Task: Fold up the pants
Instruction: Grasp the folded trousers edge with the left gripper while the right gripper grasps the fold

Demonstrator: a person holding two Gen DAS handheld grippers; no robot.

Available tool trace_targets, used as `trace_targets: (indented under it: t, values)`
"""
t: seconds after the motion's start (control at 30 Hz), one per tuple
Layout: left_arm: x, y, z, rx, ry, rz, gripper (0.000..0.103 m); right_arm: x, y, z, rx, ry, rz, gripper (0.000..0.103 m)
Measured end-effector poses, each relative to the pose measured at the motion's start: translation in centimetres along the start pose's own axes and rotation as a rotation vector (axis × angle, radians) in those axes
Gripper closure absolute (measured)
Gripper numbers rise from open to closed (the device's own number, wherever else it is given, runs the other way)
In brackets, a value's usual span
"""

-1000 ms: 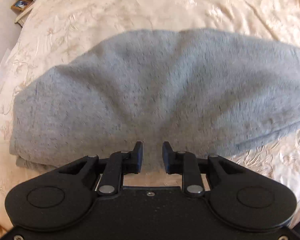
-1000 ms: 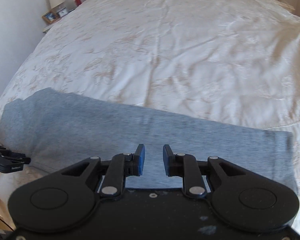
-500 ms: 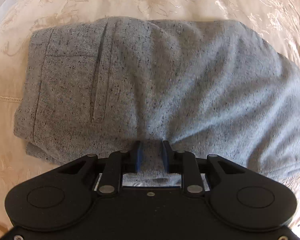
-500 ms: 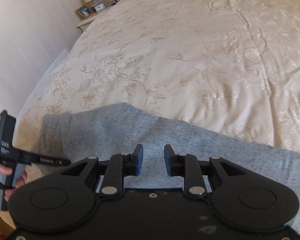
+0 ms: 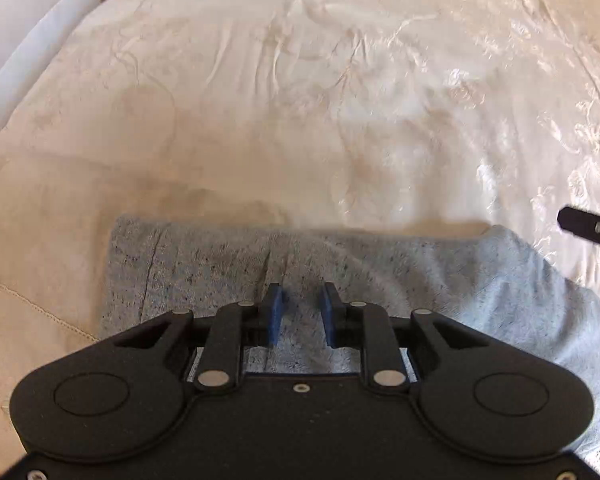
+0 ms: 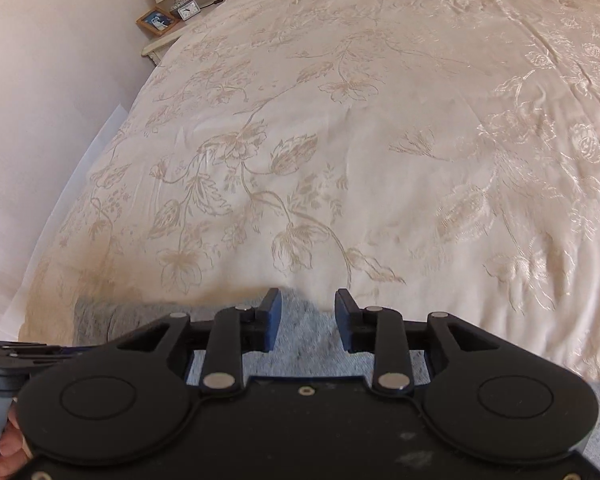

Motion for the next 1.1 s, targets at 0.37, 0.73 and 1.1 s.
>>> trace_targets:
  t: [0.37,0.73,1.1]
  values:
    - [2.6,0.4,3.6,0.097,-0.004,-0.015,0.068,7.8,-1.4,-1.9,-0.023,-0.140,-0.060,0.068]
    - [3.4,-1.1,2.9,0.082,-0.015,0.022,0.067,5.6,-3.3,6.4,-0.160,-0.327,-0.176,0.068]
    - [3.7,0.3,3.6,0.122,0.024,-0.002,0.067,1.5,-3.6,5.5,-0.133,-0.108,-0.137,0.068]
Point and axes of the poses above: each gripper's, at about its wrist camera, not at the fingertips, and x roughly the way its jaws point, y to its right, z to its underside, the point moved 6 cm from there along x, roughly the way its jaws point, and after that the axes turned 7 degrees about -y, right-handed, at the moved point
